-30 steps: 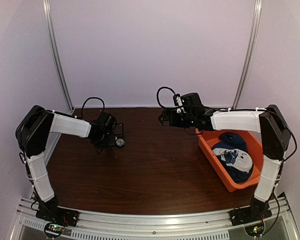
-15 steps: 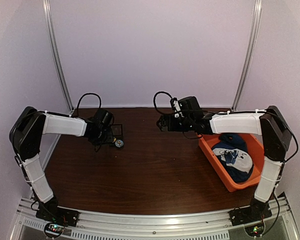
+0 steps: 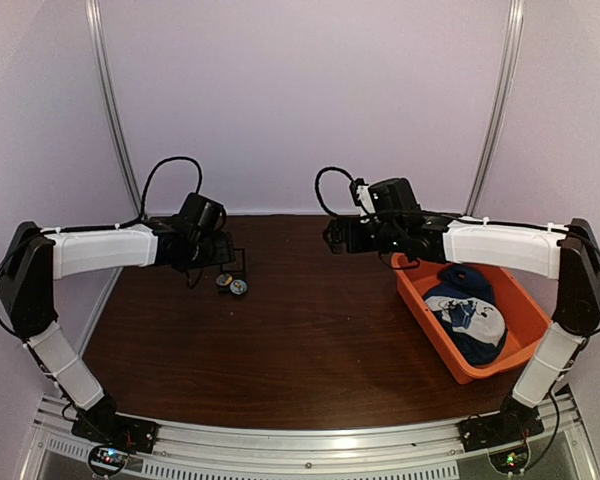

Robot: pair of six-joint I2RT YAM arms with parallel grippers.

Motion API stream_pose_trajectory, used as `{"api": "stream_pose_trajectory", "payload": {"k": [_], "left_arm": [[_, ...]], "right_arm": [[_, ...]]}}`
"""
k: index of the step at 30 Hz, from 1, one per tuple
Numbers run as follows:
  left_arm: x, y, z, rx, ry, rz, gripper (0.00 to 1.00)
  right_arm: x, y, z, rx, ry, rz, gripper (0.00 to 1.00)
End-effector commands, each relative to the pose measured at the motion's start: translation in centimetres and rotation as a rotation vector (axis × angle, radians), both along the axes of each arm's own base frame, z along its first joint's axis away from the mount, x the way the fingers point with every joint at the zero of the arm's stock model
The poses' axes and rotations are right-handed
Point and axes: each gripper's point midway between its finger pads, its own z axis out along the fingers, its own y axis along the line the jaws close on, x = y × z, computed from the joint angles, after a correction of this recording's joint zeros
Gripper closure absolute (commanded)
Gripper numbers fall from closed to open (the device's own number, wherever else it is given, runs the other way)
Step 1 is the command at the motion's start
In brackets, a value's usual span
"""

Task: Pin the brooch onto the clothing
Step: Move the brooch box to the center of the board.

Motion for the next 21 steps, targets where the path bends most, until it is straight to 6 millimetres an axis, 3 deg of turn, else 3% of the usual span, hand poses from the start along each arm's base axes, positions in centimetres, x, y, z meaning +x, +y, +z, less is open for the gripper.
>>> {"api": "stream_pose_trajectory", "payload": {"k": [1,6,10,15,21], "left_arm": [[-0.7,0.1,2.5,0.030,-0.049,-0.006,0.27],[-1.8,0.3,4.4,0.022,-0.087,-0.017,0.21],[-2.8,0.6,6.3,0.014,-0.124,-0.022,0.03],[-4.3,1.0,8.6,-0.003,-0.168,-0.031,0.02],[-5.8,1.6,9.5,-0.015,-0.197,-0.030,0.02]], "right_arm": [[-0.6,-1.4,0.4,-0.046,-0.019,-0.024,0.00],[-1.3,-1.8,1.3,-0.035,-0.032,-0.021,0.00],[-1.9,-2.4,1.3,-0.037,-0.035,-0.020,0.00],[-2.5,-3.1,1.1,-0.049,-0.037,-0.023,0.00],[-2.6,-3.0,0.4,-0.058,-0.026,-0.009,0.00]]}}
